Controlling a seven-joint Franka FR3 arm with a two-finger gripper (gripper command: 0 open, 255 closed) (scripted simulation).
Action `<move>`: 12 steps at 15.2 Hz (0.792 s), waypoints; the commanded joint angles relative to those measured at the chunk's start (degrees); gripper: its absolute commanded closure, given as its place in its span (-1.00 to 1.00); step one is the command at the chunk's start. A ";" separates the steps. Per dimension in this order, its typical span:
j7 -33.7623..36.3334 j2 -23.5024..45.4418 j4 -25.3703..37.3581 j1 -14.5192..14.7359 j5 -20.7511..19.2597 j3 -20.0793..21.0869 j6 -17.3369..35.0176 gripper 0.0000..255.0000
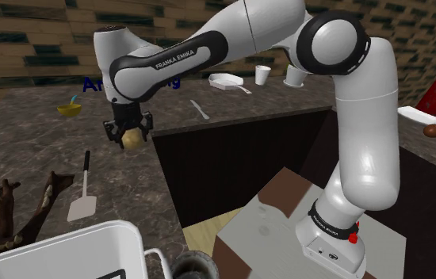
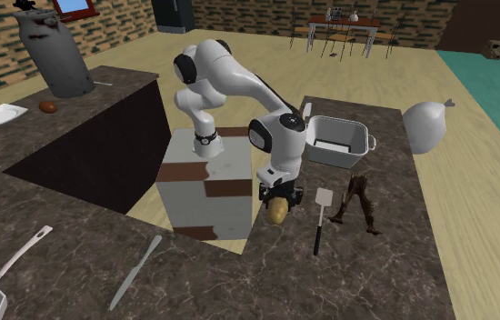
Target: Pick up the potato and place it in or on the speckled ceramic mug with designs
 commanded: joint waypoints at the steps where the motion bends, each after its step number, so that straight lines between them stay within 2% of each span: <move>1: -0.23 -0.57 0.59 -0.07 0.30 0.15 -1.14 1.00; 12: -1.36 -2.72 6.01 -0.02 1.58 0.79 -8.48 1.00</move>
